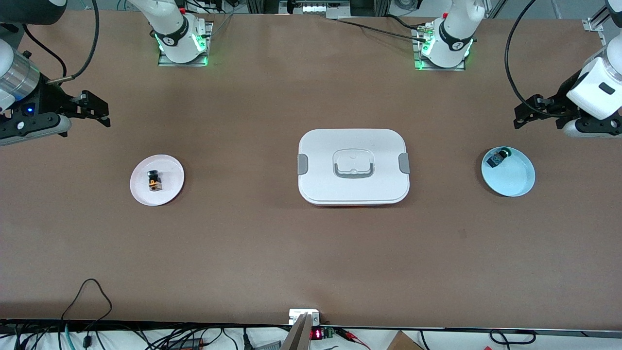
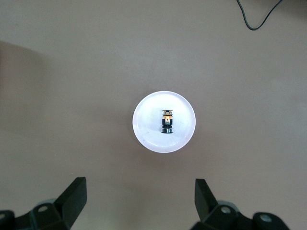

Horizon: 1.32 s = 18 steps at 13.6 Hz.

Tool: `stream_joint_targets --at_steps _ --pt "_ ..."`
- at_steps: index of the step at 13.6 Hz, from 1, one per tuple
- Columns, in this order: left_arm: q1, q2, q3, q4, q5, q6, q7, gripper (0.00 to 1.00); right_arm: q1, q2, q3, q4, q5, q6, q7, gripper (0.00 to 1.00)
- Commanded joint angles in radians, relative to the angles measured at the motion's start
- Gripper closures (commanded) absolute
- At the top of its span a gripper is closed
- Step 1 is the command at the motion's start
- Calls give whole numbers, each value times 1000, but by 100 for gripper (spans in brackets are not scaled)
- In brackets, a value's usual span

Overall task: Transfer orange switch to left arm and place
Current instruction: 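Move the right gripper down over the orange switch on the white plate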

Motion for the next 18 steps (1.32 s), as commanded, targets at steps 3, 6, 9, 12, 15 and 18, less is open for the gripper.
stream_joint_targets --at_steps 3,6,9,12,15,18 --pt "-2 -4 -1 12 17 -8 14 0 -3 13 3 27 14 -22 -14 0" --pt "-1 -4 -1 12 15 -8 15 0 -2 12 3 28 15 -24 -11 0" --pt "-2 -2 -1 12 17 -8 14 0 -1 5 3 24 17 -28 2 0" --pt "-2 -2 -1 12 15 -7 14 0 3 2 7 22 17 -64 9 0" --pt "-4 -1 -1 23 17 -7 11 0 14 5 10 18 40 -61 8 0" --pt "-4 -1 -1 23 17 -8 11 0 28 33 9 18 52 -56 -55 0"
